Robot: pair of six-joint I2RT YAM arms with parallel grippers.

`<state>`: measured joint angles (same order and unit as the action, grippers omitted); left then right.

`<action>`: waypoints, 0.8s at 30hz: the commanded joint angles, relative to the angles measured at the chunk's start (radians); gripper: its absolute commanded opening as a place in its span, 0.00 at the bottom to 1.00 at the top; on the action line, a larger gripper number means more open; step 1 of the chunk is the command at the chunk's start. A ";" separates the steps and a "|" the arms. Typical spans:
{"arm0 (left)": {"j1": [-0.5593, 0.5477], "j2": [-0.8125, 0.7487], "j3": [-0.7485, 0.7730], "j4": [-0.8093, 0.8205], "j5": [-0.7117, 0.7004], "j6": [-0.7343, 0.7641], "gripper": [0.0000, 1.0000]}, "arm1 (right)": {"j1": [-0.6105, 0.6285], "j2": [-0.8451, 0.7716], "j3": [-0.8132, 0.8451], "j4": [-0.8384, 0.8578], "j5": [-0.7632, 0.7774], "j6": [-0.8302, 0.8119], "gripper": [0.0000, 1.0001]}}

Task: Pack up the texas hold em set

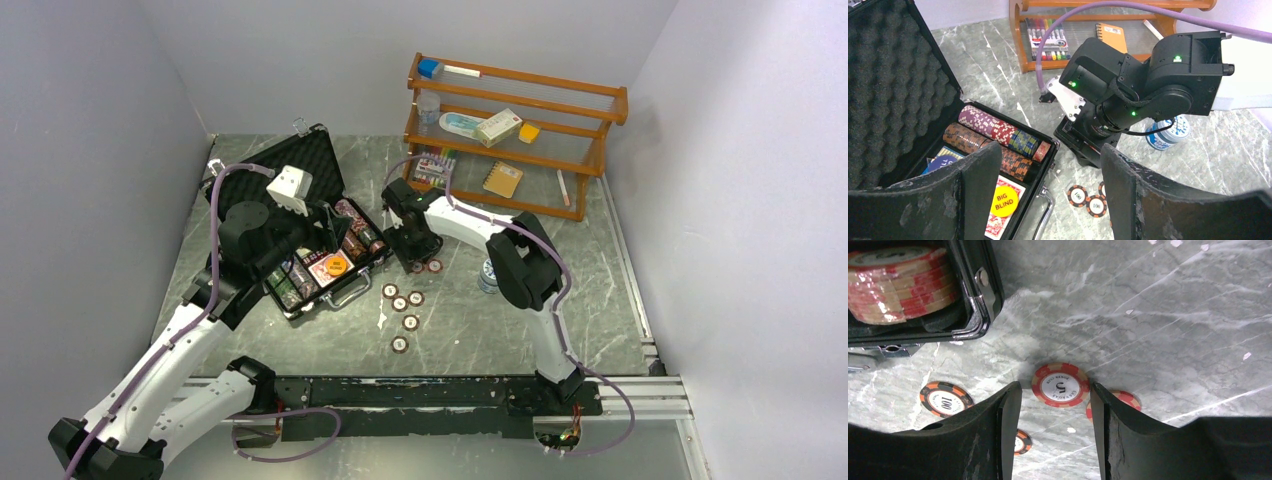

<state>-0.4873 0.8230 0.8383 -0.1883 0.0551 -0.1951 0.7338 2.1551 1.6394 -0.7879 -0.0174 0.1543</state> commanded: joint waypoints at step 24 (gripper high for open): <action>-0.004 -0.017 0.016 -0.005 -0.027 0.005 0.76 | 0.015 0.176 0.062 -0.067 0.072 0.018 0.42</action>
<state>-0.4873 0.8165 0.8383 -0.1894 0.0448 -0.1951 0.7490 2.2360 1.7561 -0.9108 0.0231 0.1547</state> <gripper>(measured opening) 0.763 0.447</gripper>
